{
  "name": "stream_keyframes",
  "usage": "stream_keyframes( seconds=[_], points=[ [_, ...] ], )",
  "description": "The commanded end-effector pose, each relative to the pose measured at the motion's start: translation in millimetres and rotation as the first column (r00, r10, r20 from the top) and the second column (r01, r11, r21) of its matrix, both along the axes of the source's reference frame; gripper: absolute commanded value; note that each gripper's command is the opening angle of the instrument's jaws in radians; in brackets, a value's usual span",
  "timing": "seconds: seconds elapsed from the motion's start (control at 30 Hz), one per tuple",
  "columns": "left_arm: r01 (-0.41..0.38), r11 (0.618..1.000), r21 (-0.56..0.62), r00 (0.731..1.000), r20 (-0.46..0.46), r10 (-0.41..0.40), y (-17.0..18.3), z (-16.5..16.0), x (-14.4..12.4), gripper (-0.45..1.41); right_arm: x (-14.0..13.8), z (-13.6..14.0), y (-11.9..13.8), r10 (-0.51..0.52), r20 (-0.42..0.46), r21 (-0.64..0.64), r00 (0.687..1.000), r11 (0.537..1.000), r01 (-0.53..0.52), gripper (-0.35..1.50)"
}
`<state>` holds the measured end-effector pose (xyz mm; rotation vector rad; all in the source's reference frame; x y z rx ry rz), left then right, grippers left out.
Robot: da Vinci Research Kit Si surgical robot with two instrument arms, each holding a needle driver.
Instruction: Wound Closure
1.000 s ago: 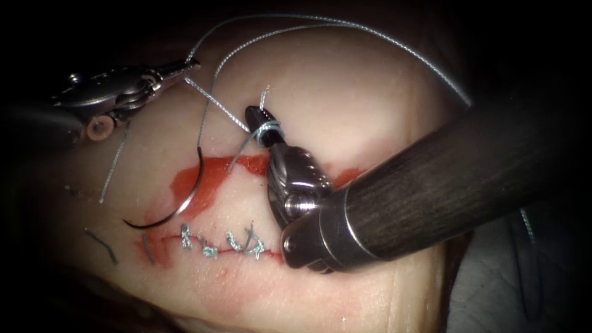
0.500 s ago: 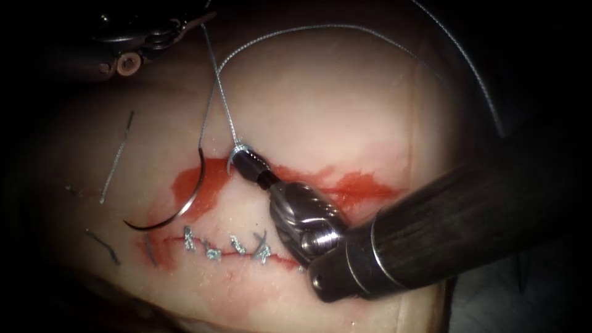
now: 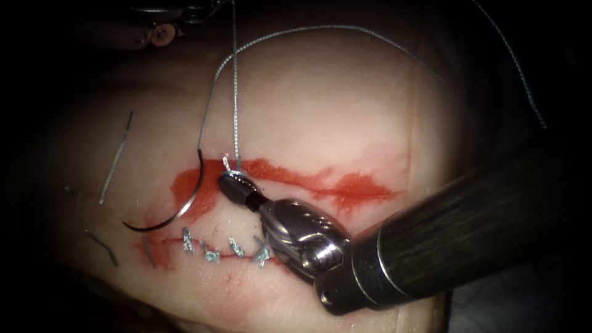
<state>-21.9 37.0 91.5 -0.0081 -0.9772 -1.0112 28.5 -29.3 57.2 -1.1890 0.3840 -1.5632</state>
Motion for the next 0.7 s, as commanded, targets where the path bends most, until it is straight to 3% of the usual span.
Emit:
stream_keyframes(
  seconds=[0.03, 0.2, 0.47, 0.7],
  points=[
    [-0.014, 1.000, -0.010, 1.000, -0.003, 0.014, 0.8, 0.8, -1.1, -0.45, 1.1, 0.5, -0.4, -0.015, -0.011, -0.002, 1.000, 1.000, 0.015, -0.35],
    [-0.037, 0.999, -0.037, 0.999, -0.029, 0.036, 2.5, 1.4, -3.1, -0.45, 1.7, 0.6, -1.1, -0.100, -0.055, -0.004, 0.993, 0.995, 0.100, -0.35],
    [-0.104, 0.991, -0.078, 0.991, -0.090, 0.097, 5.0, 2.0, -4.9, -0.45, 2.0, 0.3, -1.4, -0.263, -0.143, -0.016, 0.954, 0.964, 0.264, -0.35],
    [-0.139, 0.985, -0.100, 0.983, -0.131, 0.126, 6.7, 2.6, -5.8, -0.45, 2.4, -0.2, -1.1, -0.414, -0.089, -0.073, 0.906, 0.910, 0.409, -0.35]
  ],
)
